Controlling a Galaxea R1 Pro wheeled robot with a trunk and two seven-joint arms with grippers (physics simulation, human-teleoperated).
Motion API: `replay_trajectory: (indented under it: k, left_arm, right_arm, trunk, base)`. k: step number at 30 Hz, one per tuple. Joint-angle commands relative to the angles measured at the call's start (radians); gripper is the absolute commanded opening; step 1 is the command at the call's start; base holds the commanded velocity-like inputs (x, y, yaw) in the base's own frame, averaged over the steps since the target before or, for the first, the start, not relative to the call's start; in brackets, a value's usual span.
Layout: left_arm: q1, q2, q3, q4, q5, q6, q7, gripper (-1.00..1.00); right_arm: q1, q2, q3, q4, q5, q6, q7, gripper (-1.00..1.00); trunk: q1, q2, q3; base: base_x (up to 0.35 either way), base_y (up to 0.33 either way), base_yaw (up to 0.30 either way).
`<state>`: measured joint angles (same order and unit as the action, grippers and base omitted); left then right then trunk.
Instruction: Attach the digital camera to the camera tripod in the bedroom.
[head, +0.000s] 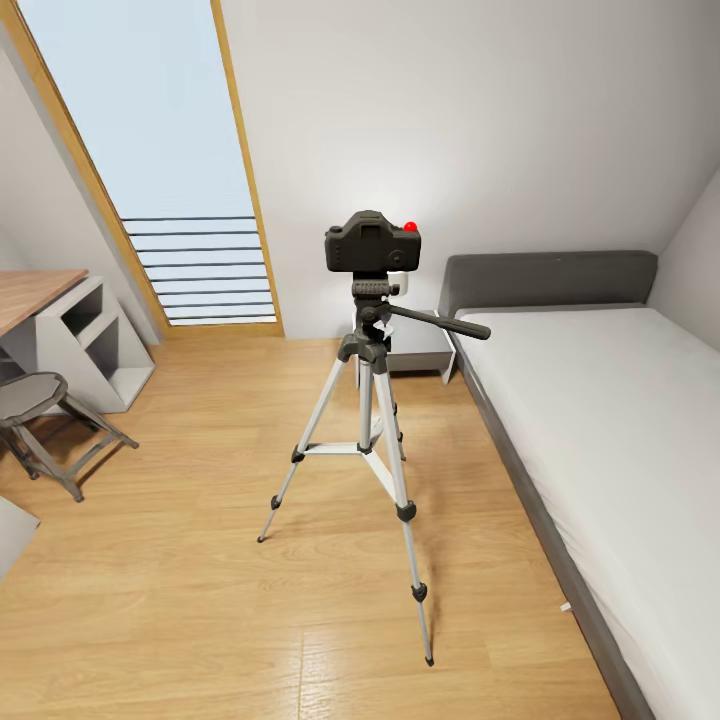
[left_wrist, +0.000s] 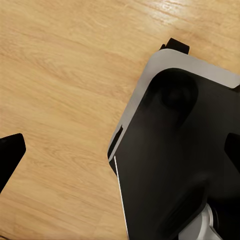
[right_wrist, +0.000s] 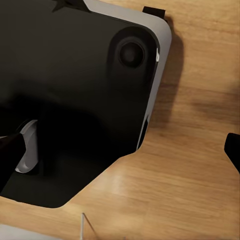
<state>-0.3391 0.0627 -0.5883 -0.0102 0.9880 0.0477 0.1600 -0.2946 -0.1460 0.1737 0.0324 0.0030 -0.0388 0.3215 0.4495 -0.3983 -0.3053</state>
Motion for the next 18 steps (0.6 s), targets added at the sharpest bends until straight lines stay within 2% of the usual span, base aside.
replay_trajectory:
  k: [1,14,17,18]
  left_arm:
    - [0.0,0.0,-0.008,-0.001,0.006,0.004,0.004,1.0]
    - [0.0,0.0,-0.008,-0.001,0.006,0.004,0.004,1.0]
    - [-0.001,0.0,-0.008,-0.001,0.006,0.004,0.004,1.0]
    - [-0.001,0.0,-0.008,-0.001,0.006,0.004,0.004,1.0]
  right_arm:
    - [-0.001,0.0,0.004,0.003,0.0,-0.004,0.002,1.0]
    - [-0.001,-0.001,0.004,0.003,0.0,-0.004,-0.001,1.0]
    - [-0.001,-0.001,0.003,0.002,-0.001,0.006,-0.021,1.0]
    - [-0.001,0.0,0.003,0.004,-0.001,0.01,-0.083,1.0]
  trunk:
    - [0.0,-0.002,-0.002]
    - [0.0,-0.002,-0.002]
    - [0.0,-0.002,-0.002]
    - [0.0,-0.002,-0.001]
  base:
    - [0.0,0.0,0.0]
    - [0.0,0.0,0.0]
    - [0.0,0.0,0.0]
    - [0.0,0.0,0.0]
